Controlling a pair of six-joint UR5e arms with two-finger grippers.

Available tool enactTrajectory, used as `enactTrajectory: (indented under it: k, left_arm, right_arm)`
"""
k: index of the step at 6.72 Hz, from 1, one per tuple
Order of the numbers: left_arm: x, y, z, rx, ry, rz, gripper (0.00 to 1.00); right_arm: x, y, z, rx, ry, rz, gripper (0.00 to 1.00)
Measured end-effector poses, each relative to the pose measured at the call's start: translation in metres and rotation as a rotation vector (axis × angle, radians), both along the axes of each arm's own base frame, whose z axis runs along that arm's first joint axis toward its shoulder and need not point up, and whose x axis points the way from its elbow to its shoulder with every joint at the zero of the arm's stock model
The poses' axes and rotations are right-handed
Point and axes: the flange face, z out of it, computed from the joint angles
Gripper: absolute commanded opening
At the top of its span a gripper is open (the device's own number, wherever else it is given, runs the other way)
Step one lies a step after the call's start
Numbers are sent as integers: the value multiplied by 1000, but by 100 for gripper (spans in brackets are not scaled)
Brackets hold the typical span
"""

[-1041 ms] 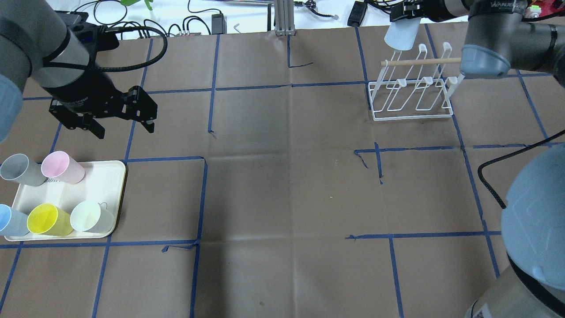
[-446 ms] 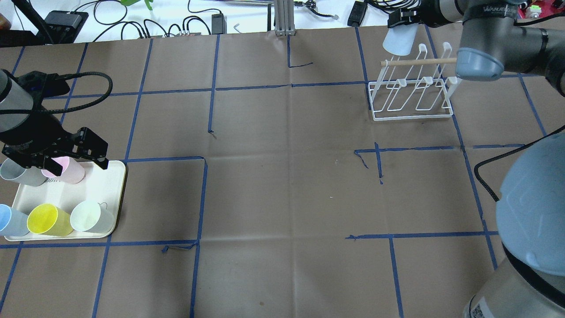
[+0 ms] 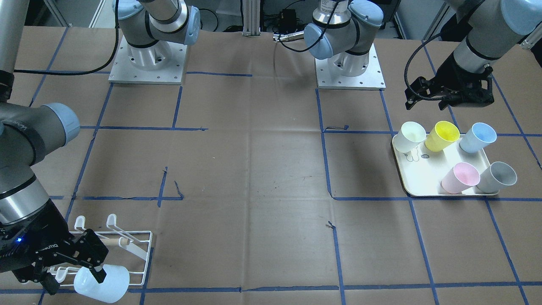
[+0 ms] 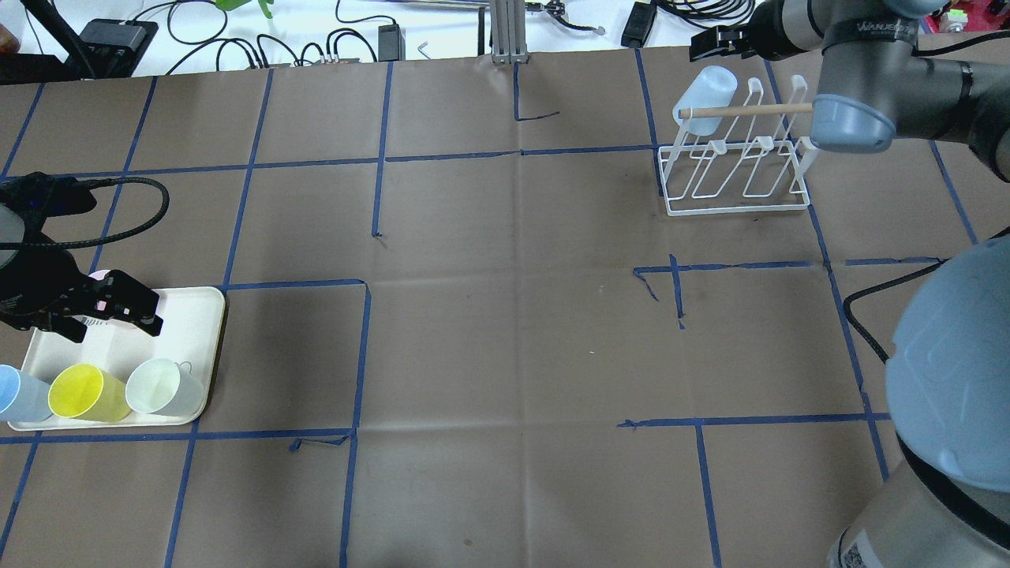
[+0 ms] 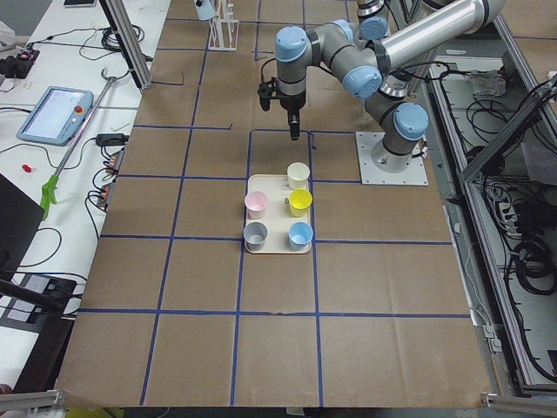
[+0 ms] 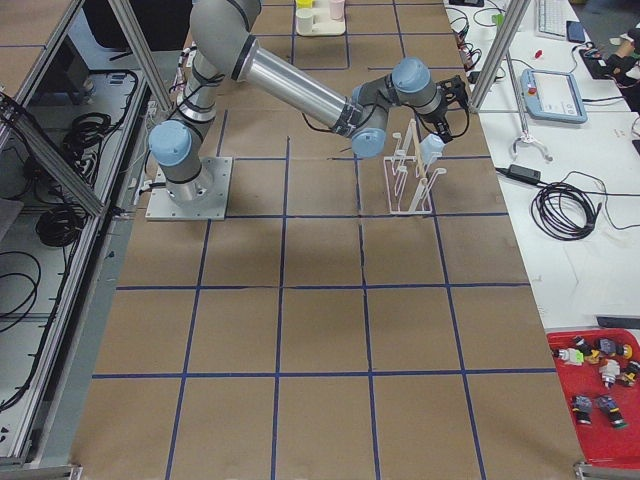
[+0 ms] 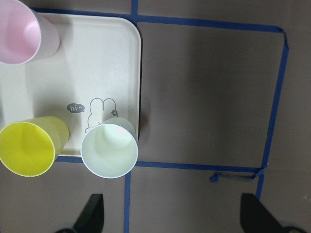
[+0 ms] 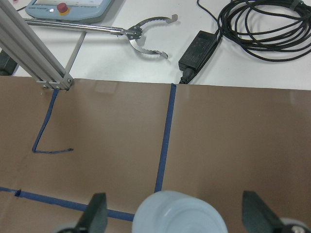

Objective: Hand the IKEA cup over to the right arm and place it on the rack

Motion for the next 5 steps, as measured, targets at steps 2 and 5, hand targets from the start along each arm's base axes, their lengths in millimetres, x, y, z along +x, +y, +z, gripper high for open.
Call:
enactTrajectory:
  k: [2, 5]
  left_arm:
    - [8, -6, -36, 6, 5, -9, 99]
    - [14, -7, -109, 49, 1, -12, 98]
  right_arm:
    - [5, 0, 4, -4, 1, 6, 100]
    - [33, 14, 49, -62, 2, 34, 100]
